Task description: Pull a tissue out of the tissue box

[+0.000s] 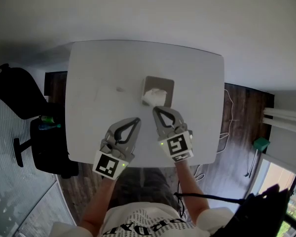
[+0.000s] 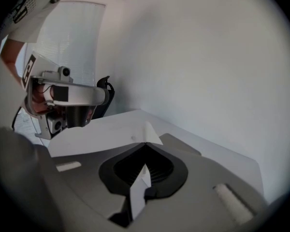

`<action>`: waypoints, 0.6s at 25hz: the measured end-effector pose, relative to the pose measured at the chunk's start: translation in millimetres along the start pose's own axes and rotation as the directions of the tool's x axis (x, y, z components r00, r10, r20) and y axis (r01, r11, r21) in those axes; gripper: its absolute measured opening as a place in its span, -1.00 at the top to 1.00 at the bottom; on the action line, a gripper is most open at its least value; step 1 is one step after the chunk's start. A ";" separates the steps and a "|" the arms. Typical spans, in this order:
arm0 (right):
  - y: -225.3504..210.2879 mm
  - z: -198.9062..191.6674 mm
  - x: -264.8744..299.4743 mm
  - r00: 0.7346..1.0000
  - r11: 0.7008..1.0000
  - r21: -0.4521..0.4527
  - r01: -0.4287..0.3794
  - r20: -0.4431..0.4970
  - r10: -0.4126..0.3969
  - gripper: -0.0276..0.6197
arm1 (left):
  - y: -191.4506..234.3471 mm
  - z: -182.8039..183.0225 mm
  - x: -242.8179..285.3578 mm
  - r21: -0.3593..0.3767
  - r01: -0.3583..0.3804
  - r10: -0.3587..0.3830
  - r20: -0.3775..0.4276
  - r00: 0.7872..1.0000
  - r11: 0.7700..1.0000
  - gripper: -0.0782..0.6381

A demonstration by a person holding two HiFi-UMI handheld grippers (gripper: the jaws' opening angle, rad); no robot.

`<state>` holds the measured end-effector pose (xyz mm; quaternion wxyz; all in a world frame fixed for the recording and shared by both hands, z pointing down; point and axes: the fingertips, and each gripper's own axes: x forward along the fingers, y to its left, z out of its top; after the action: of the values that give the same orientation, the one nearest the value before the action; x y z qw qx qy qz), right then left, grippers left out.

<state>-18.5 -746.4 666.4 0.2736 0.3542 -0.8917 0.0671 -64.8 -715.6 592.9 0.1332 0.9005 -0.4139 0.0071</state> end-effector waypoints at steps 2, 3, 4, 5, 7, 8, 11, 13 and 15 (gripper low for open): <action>-1.0 9.0 -7.2 1.000 1.000 -0.004 0.008 0.012 -0.008 0.89 | -2.5 9.6 0.9 0.012 0.007 -0.007 0.018 1.000 1.000 0.79; -1.1 13.8 -10.9 1.000 1.000 -0.009 0.011 0.016 -0.011 0.89 | -3.7 14.9 1.2 0.018 0.010 -0.011 0.028 1.000 1.000 0.79; -0.9 18.7 -14.6 1.000 1.000 -0.012 0.014 0.021 -0.014 0.89 | -5.1 19.7 1.1 0.024 0.014 -0.014 0.035 0.999 1.000 0.79; -0.6 23.5 -18.5 1.000 1.000 -0.013 0.016 0.026 -0.016 0.89 | -6.7 24.2 0.9 0.032 0.018 -0.019 0.039 0.999 0.999 0.79; -1.2 32.5 -26.6 0.999 1.000 -0.011 0.023 0.037 -0.023 0.89 | -10.1 33.8 0.8 0.046 0.028 -0.030 0.051 0.998 0.999 0.79; -2.2 36.8 -31.0 0.999 1.000 -0.010 0.029 0.042 -0.028 0.89 | -12.0 39.4 0.9 0.051 0.032 -0.036 0.059 0.998 0.998 0.79; -3.3 51.8 -48.1 0.997 0.999 0.006 0.037 0.068 -0.038 0.89 | -19.4 58.1 -2.3 0.063 0.041 -0.046 0.081 0.996 0.997 0.79; -2.7 63.5 -61.8 0.995 0.999 0.027 0.034 0.092 -0.037 0.89 | -25.6 71.4 -6.6 0.075 0.044 -0.050 0.088 0.995 0.996 0.79; -2.3 76.7 -77.8 0.992 0.999 0.041 0.031 0.119 -0.035 0.89 | -33.9 86.2 -11.6 0.086 0.048 -0.056 0.099 0.994 0.995 0.79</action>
<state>-4.1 -725.9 560.0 0.2140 0.3776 -0.8990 0.0588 -55.5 -707.1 500.4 0.0747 0.9150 -0.3957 -0.0248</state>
